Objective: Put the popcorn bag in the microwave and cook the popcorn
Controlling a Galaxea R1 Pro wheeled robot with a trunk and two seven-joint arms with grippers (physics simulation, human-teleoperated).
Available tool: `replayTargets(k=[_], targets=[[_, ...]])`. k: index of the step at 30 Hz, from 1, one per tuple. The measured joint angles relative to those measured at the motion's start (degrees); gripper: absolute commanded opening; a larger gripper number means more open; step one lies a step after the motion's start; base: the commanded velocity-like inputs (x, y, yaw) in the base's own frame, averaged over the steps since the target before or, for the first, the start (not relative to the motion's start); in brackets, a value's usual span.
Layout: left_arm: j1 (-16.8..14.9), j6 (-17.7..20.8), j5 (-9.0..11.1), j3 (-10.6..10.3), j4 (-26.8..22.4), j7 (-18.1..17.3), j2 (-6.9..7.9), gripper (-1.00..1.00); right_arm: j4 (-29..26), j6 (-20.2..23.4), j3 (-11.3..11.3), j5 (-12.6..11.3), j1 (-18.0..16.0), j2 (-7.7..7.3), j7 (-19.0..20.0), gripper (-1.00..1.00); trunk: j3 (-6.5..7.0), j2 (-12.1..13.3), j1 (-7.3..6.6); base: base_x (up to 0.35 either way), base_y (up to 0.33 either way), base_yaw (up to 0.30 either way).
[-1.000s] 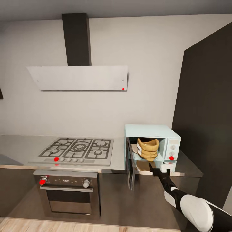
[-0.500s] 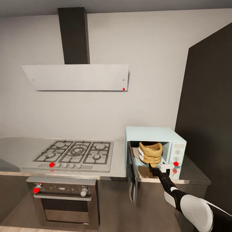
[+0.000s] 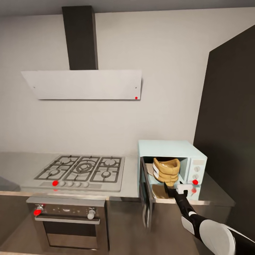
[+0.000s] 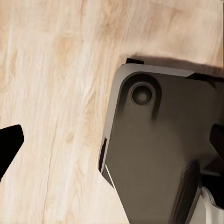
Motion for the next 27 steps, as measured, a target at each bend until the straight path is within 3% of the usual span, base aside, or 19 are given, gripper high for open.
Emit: replayTargets(k=[10, 27], targets=[[0.00, 0.00, 0.00, -0.07, 0.00, 0.00, 0.00, 1.00, 0.00, -0.01, -0.05, -0.05, 0.88, 0.00, -0.01, 1.00, 0.00, 0.00, 0.00, 0.316, 0.000, 0.000], [0.00, -0.06, 0.00, -0.05, 0.00, 0.00, 0.00, 1.00, 0.00, -0.01, -0.05, 0.00, 0.91, 0.00, 0.00, 1.00, 0.00, 0.03, 0.02, 0.130, 0.002, 0.000]])
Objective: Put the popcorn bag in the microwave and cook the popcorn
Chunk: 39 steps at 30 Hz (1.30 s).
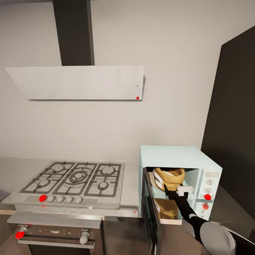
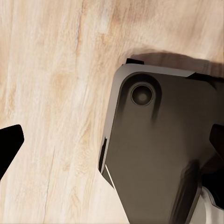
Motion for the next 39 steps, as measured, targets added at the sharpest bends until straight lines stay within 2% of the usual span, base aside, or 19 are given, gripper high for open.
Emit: replayTargets(k=[11, 15, 16, 31, 34, 39], targets=[[0.01, -0.01, 0.00, 0.00, 0.00, 0.00, 0.00, 1.00, -0.03, 0.01, -0.29, -0.44, -0.01, 0.00, -0.04, 1.00, 0.00, -0.03, 0.00, 0.091, 0.000, 0.000], [0.02, 0.01, 0.01, 0.01, -0.02, 0.00, 0.00, 1.00, -0.16, 0.06, -1.93, -2.75, -0.01, -0.02, -0.30, 1.00, 0.00, -0.05, -0.03, 0.194, 0.000, 0.000], [0.01, 0.00, 0.01, -0.01, -0.02, 0.00, 0.00, 1.00, -0.11, 0.04, -1.49, -1.95, -0.01, -0.01, -0.21, 1.00, 0.00, -0.03, -0.01, 0.045, 0.000, 0.000], [0.01, -0.01, 0.01, 0.00, -0.02, 0.00, 0.00, 1.00, -0.11, 0.04, -1.45, -2.04, -0.01, -0.01, -0.23, 1.00, 0.00, -0.04, -0.01, 0.010, 0.000, 0.000], [0.03, 0.02, 0.01, 0.04, -0.03, -0.01, 0.00, 1.00, -0.20, 0.08, -2.46, -3.36, 0.00, -0.02, -0.62, 1.00, 0.00, -0.06, -0.04, 0.166, 0.046, 0.000], [0.02, 0.00, 0.01, 0.08, -0.03, 0.00, 0.00, 1.00, -0.17, 0.02, -2.10, -3.21, -0.01, -0.03, -2.10, 1.00, 0.00, -0.05, -0.01, 0.030, 0.011, 0.000]])
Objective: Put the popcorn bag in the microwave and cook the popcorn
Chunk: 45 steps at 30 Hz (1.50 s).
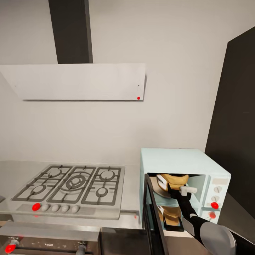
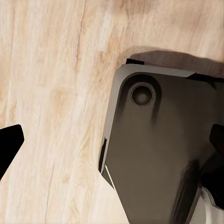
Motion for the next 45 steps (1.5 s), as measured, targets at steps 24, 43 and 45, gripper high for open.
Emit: replayTargets(k=[24, 43, 45], targets=[[-0.02, 0.07, -0.01, -0.11, 0.12, 0.00, 0.00, 1.00, 0.17, -0.02, 2.19, 3.21, 0.00, 0.03, 2.10, 1.00, 0.00, 0.05, 0.05, -0.227, 0.000, 0.000], [-0.02, 0.07, -0.01, -0.08, 0.09, 0.00, 0.00, 1.00, 0.18, 0.20, 2.20, 3.24, 2.13, -0.28, 2.04, 1.00, -0.01, 0.05, 0.05, -0.340, 0.000, 0.000], [-0.02, 0.05, 0.00, -0.11, 0.08, 0.00, -0.03, 1.00, 0.19, 0.59, 2.18, 3.16, 4.55, -0.54, 2.03, 1.00, -0.02, 0.03, 0.03, -0.136, 0.000, 0.000]])
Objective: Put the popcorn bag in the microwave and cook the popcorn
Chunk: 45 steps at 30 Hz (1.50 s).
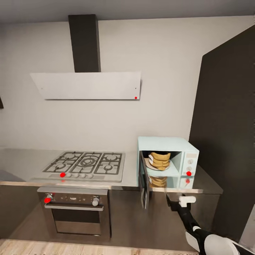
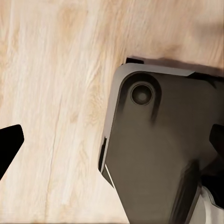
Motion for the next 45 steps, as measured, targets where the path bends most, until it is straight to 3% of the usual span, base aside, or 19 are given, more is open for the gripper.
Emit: replayTargets(k=[4, 5, 9, 12, 14, 22, 29, 33, 35, 38, 41, 42, 44, 45], targets=[[0.00, 0.14, 0.00, 0.01, -0.08, 0.00, -0.05, 1.00, 0.07, 3.62, 0.01, 0.00, 7.45, -1.44, -0.23, 1.00, 0.00, 0.01, -0.01, -0.020, 0.000, 0.000], [0.00, 0.21, 0.00, 0.00, -0.11, 0.00, -0.05, 1.00, 0.08, 6.53, 0.02, 0.00, 8.92, -1.61, -0.27, 1.00, 0.00, 0.01, -0.02, -0.003, 0.000, 0.000], [0.00, -0.32, 0.00, 0.13, -0.82, 0.00, -0.05, 1.00, 0.08, 25.29, 0.15, -0.05, 14.72, -1.73, -0.19, 1.00, 0.00, 0.01, -0.02, -0.001, 0.000, 0.000], [-0.01, -0.41, 0.00, 0.03, -3.61, -0.08, -0.05, 1.00, 0.08, 34.93, 0.26, -0.14, 18.22, -1.71, -0.12, 1.00, 0.00, 0.00, -0.01, 0.000, 0.000, 0.000], [-0.01, -0.52, 0.00, 0.10, -5.62, -0.08, 0.04, 1.00, 0.07, 38.07, 0.27, -0.17, 20.43, -1.70, -0.11, 1.00, 0.00, 0.01, -0.02, 0.000, 0.000, 0.000], [-0.31, 0.43, 0.02, 0.33, -31.37, -0.24, -0.67, 1.00, 0.05, 41.59, 0.33, -0.02, 22.49, -1.06, 0.18, 1.00, 0.02, 0.01, -0.01, 0.000, 0.000, 0.000], [-10.48, 0.38, 0.02, 0.28, -34.37, -0.37, -1.43, 1.00, 0.06, 41.64, 0.30, 0.07, 22.69, -0.87, 0.17, 1.00, 0.04, 0.03, -0.01, 0.000, 0.000, 0.000], [-17.12, -0.05, 0.00, 0.15, -34.82, -0.40, -2.80, 1.00, 0.08, 41.64, 0.32, 0.08, 22.69, -0.83, 0.17, 1.00, 0.05, 0.03, -0.01, 0.000, 0.000, 0.000], [-18.68, -0.05, 0.00, 0.10, -36.81, -0.40, -3.60, 1.00, 0.08, 41.64, 0.28, 0.08, 22.69, -0.83, 0.17, 1.00, 0.04, 0.02, -0.01, 0.000, 0.000, 0.000], [-19.43, -0.06, -0.12, -0.09, -41.67, -0.41, -6.10, 1.00, 0.06, 41.60, 0.31, 0.08, 22.69, -0.83, 0.20, 1.00, 0.04, 0.02, -0.02, 0.000, 0.000, -0.054], [-19.54, -0.21, -0.16, -1.38, -43.48, -0.81, -6.49, 1.00, 0.05, 41.60, 0.27, 0.07, 22.71, -0.57, 0.26, 1.00, 0.03, 0.03, -0.02, 0.000, 0.000, -0.223], [-19.55, -0.30, -0.16, -1.69, -43.81, -1.53, -6.39, 1.00, 0.05, 41.60, 0.27, 0.07, 22.71, -0.47, 0.26, 1.00, 0.03, 0.02, -0.02, 0.000, 0.000, -0.264], [-19.57, -0.22, -0.12, -2.16, -47.02, -7.98, -5.74, 1.00, 0.05, 41.51, 0.27, 0.07, 22.71, -0.35, 0.26, 1.00, 0.04, 0.02, -0.02, 0.000, 0.000, -0.270], [-19.90, 0.01, -0.08, -2.17, -48.89, -13.21, -5.16, 1.00, 0.06, 41.50, 0.27, 0.07, 22.71, -0.33, 0.26, 1.00, 0.04, 0.02, -0.02, 0.000, 0.000, -0.273]])
